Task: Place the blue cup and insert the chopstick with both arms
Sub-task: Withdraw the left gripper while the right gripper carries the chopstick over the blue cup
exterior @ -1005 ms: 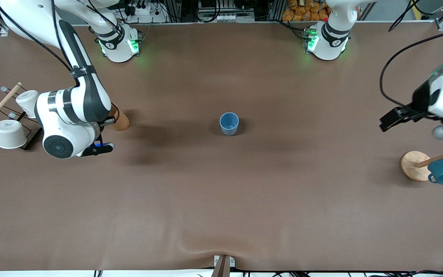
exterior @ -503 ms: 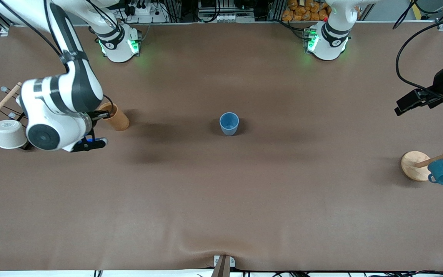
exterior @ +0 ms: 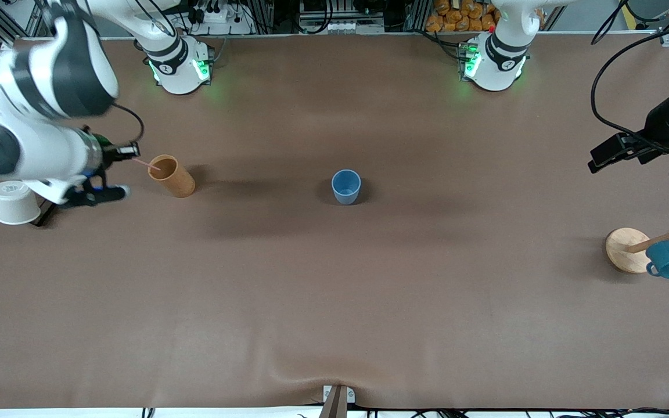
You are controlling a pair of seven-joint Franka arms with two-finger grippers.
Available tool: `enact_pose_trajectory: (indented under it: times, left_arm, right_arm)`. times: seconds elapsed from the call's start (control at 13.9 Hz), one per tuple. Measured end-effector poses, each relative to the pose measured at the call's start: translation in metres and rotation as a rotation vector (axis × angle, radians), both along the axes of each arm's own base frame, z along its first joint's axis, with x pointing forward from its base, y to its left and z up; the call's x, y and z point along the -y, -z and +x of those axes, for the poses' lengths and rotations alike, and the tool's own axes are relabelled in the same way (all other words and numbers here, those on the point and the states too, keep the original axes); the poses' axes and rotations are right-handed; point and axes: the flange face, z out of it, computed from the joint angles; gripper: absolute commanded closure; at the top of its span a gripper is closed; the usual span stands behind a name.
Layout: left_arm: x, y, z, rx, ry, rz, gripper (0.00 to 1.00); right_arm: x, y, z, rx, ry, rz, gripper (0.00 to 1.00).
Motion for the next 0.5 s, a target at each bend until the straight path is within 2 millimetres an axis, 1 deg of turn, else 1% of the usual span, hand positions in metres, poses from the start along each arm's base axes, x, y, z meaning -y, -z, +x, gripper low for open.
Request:
enact_pose_trajectory:
  times: [0.07, 0.14, 0.22, 0.29, 0.36, 0.5]
  left_arm:
    - [0.001, 0.0, 0.0, 0.0, 0.002, 0.0, 0.0]
    - [0.002, 0.0, 0.0, 0.0, 0.005, 0.0, 0.0]
    - [0.004, 0.0, 0.0, 0.0, 0.008, 0.0, 0.0]
    - [0.005, 0.0, 0.0, 0.0, 0.01, 0.0, 0.0]
    - [0.006, 0.0, 0.0, 0.0, 0.011, 0.0, 0.0]
    - [0.006, 0.0, 0.0, 0.001, 0.011, 0.0, 0.0]
  right_arm:
    - [-0.001, -0.015, -0.001, 0.031, -0.017, 0.013, 1.0]
    - [-0.005, -0.025, 0.001, 0.063, -0.04, 0.027, 1.0]
    - [-0.014, -0.031, 0.005, 0.107, -0.072, 0.043, 1.0]
    - [-0.03, -0.033, 0.009, 0.154, -0.11, 0.058, 1.0]
    - [-0.049, -0.032, 0.012, 0.192, -0.146, 0.07, 1.0]
    - [-0.096, -0.024, 0.013, 0.233, -0.213, 0.112, 1.0]
